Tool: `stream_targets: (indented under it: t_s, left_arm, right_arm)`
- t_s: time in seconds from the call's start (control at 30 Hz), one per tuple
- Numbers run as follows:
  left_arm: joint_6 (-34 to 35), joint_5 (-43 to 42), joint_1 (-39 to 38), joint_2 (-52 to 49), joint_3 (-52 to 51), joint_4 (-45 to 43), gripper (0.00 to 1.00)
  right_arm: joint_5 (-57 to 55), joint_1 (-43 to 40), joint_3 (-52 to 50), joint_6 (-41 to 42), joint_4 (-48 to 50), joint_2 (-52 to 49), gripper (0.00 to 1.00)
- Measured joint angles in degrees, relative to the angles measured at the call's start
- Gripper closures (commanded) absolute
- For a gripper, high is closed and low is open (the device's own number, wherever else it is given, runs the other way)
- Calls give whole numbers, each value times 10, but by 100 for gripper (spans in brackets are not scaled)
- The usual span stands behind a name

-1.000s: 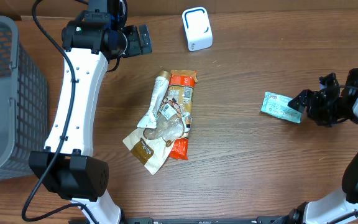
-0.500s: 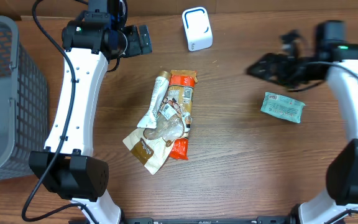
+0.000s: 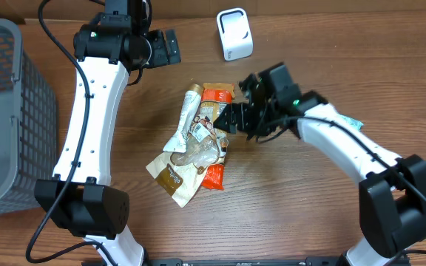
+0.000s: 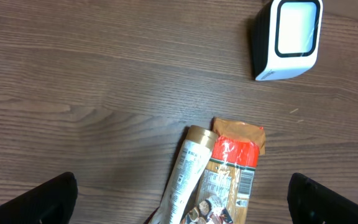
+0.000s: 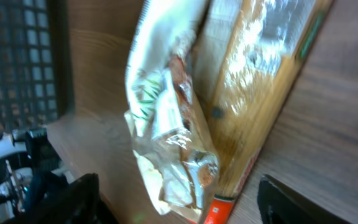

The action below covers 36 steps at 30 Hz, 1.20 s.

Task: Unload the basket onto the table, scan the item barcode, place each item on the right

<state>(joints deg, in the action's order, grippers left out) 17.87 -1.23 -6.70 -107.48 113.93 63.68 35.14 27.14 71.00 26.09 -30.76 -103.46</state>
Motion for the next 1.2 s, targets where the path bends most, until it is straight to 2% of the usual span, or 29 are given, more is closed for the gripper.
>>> stream_targets:
  t_s: [0.23, 0.43, 0.57, 0.67, 0.87, 1.0, 1.2]
  left_arm:
    - [0, 0, 0, 0, 0, 0, 0]
    - [0, 0, 0, 0, 0, 0, 0]
    - [0, 0, 0, 0, 0, 0, 0]
    - [0, 0, 0, 0, 0, 0, 0]
    - [0, 0, 0, 0, 0, 0, 0]
    - [0, 0, 0, 0, 0, 0, 0]
    - [0, 0, 0, 0, 0, 0, 0]
  right_arm:
    - [-24, 37, -70, 60, 78, 0, 31]
    - [-74, 94, -104, 107, 134, 0, 50]
    - [-104, 115, -111, 131, 137, 0, 74]
    - [-115, 115, -111, 139, 137, 0, 96]
    - [-96, 103, -111, 113, 132, 1, 96]
    - [-59, 69, -86, 69, 35, 17, 96]
    - [18, -9, 48, -28, -177, 43, 97]
